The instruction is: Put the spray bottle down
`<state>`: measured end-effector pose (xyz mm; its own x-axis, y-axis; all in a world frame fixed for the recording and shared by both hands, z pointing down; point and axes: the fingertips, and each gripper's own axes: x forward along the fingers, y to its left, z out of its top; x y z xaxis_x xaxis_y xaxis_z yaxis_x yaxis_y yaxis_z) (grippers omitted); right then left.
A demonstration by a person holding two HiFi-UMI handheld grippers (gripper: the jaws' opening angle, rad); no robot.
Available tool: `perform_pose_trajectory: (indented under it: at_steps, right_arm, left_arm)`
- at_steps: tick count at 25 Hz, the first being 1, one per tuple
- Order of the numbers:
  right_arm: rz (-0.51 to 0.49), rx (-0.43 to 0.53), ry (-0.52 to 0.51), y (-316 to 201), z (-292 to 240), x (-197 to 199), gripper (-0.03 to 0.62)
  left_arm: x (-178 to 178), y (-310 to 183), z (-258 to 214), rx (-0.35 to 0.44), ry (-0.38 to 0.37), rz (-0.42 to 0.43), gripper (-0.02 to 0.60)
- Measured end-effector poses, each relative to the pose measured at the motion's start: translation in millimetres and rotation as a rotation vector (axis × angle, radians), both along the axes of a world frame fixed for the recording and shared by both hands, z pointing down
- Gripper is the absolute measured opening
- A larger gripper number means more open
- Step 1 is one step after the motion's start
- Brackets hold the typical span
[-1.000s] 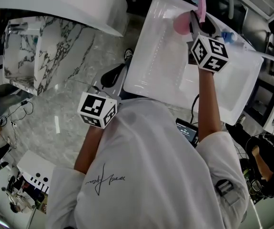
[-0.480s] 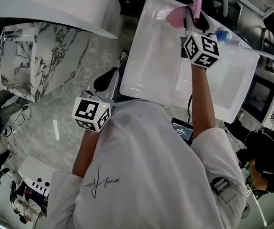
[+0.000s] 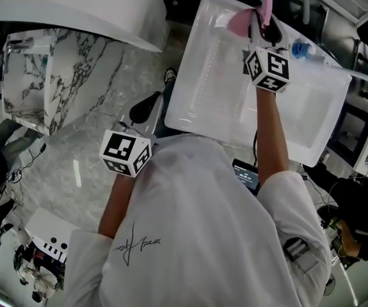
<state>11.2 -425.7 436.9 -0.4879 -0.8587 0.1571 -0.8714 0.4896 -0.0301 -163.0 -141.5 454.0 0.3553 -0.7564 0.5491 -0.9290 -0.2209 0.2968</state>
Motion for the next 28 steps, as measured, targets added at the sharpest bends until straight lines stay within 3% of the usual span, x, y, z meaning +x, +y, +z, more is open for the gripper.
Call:
perform_pose_trajectory:
  at_steps: [9, 28]
  right_arm:
    - [0.015, 0.053, 0.063, 9, 1, -3, 0.126]
    - [-0.031, -0.037, 0.057, 24, 4, -2, 0.167]
  left_arm:
    - [-2, 2, -2, 0.011, 0.008, -0.010, 0.052]
    - [0, 12, -10, 0.041, 0.022, -0.019, 0.052]
